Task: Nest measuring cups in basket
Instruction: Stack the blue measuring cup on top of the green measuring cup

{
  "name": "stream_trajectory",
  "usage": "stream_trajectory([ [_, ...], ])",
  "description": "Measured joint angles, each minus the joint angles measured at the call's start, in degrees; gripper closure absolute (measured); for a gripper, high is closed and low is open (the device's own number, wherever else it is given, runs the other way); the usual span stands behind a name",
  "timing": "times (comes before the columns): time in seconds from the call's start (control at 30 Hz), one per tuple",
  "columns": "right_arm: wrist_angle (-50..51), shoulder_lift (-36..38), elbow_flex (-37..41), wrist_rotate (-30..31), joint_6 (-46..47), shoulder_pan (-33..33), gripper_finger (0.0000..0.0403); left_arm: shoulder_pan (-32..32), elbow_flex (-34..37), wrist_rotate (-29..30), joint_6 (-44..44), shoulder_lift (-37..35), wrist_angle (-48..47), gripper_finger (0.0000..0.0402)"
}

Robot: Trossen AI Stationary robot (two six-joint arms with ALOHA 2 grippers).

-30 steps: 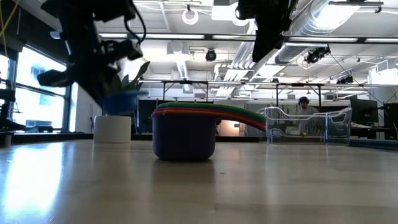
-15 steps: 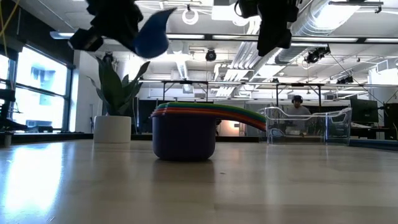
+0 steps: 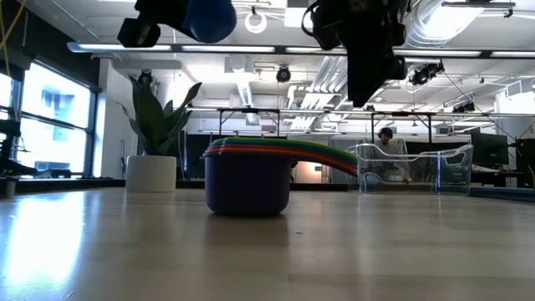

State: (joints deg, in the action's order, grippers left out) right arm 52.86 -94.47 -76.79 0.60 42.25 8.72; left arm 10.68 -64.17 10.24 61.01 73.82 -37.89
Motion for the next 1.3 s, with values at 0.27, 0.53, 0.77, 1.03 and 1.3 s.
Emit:
stream_trajectory([
  [0.27,-4.63,-5.38,0.00,0.06,7.17,2.65,0.0324,-0.65,-3.27,-2.14,-7.53,0.00,-6.42,0.0396],
  [0.53,-7.80,-9.89,0.00,2.40,11.09,3.77,0.0324,-2.60,-6.51,-2.06,-13.56,0.00,-13.86,0.0396],
  [0.77,-9.46,-13.83,0.02,1.92,13.25,3.95,0.0324,-3.56,-6.70,-2.17,-15.72,0.00,-16.86,0.0396],
  [1.03,-12.16,-15.11,0.04,-0.47,16.21,5.62,0.0324,-3.54,-6.70,-2.19,-17.70,0.00,-19.83,0.0396],
  [1.3,-15.55,-15.11,0.04,-1.08,19.40,7.29,0.0324,-3.54,-6.70,-2.21,-20.24,-0.04,-19.87,0.0396],
])
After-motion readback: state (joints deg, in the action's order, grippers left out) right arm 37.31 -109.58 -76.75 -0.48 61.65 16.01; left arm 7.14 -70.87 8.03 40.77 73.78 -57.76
